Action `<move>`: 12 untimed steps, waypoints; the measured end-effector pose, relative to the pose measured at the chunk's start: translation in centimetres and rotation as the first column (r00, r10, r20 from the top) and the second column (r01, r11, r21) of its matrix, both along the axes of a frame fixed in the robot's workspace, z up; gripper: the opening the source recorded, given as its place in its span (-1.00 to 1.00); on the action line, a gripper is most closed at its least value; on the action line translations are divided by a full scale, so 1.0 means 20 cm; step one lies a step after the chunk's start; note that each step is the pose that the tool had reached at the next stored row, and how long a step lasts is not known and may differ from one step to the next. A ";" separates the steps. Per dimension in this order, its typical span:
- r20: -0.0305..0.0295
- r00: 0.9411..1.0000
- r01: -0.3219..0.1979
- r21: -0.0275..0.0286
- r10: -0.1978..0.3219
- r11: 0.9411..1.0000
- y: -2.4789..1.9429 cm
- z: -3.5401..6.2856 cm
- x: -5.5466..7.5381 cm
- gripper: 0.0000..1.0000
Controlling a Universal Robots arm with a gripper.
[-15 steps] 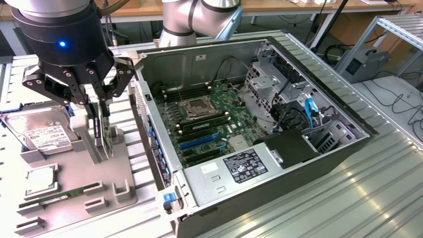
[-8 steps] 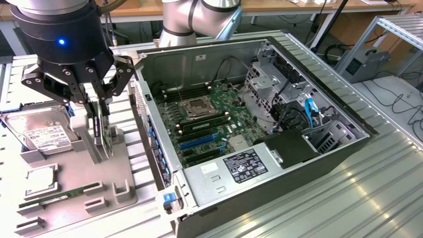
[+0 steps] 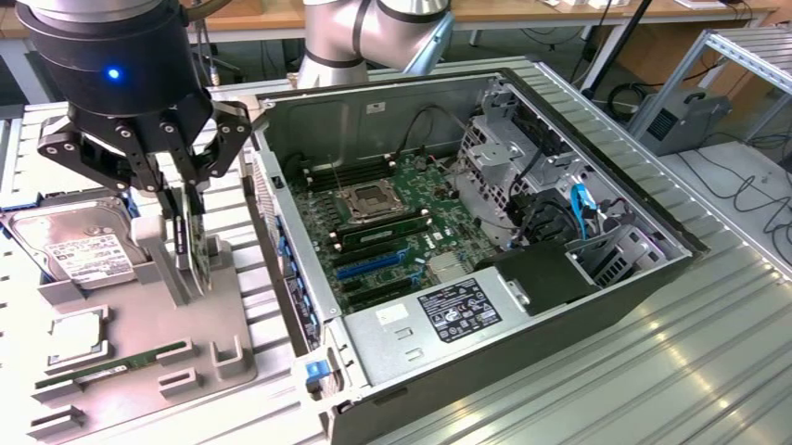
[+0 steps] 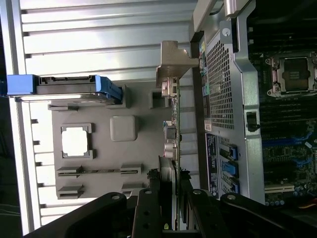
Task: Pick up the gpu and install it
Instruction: 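Pick up the gpu and move the gpu toward the slot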
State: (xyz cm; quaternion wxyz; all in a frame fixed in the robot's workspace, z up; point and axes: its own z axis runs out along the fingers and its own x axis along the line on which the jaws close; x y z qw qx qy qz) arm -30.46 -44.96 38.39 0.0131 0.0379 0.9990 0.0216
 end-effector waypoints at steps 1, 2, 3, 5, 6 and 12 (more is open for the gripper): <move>0.000 1.000 0.000 0.000 0.000 1.000 0.000 0.001 0.00 -0.47; 0.000 1.000 0.000 0.000 0.000 1.000 0.000 0.003 0.00 -0.47; 0.000 1.000 0.000 0.000 0.000 1.000 0.000 0.005 0.00 -0.47; 0.000 1.000 0.000 0.000 0.000 1.000 0.000 0.008 0.00 -0.47; 0.000 1.000 0.000 0.000 0.000 1.000 0.000 0.010 0.00 -0.47; 0.000 1.000 0.000 0.000 0.000 1.000 0.000 0.023 0.00 -0.47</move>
